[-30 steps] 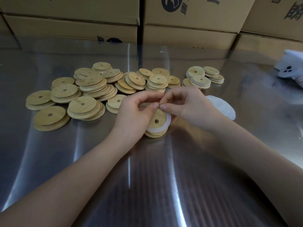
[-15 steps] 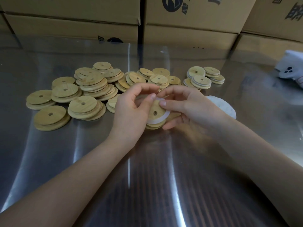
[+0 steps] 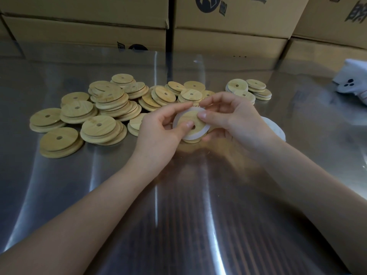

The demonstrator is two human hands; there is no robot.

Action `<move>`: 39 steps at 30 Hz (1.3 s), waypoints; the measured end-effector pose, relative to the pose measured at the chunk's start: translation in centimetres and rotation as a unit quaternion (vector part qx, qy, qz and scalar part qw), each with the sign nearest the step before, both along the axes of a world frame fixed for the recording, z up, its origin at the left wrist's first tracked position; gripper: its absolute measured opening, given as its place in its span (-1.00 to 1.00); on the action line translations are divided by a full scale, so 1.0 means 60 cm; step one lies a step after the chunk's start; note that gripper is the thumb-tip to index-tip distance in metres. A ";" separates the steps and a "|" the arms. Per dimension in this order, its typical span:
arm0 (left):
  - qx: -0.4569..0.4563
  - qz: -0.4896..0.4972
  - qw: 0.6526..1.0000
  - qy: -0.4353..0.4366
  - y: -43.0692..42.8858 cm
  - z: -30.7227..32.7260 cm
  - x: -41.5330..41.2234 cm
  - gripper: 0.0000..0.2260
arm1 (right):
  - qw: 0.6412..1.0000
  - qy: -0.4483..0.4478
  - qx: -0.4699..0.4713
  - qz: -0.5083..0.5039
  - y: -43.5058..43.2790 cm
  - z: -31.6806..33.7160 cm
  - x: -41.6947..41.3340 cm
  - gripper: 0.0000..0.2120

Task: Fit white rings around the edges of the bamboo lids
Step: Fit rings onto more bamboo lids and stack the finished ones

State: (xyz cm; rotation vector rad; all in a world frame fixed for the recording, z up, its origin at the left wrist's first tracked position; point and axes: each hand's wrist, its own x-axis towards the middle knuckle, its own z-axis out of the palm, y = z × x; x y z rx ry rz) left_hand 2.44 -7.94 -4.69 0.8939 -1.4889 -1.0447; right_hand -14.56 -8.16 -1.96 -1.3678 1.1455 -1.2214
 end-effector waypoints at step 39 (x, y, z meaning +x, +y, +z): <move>0.021 0.009 0.998 0.056 -0.001 0.008 0.005 -0.73 | 0.999 -0.008 0.040 -0.011 0.005 0.002 0.008 -0.91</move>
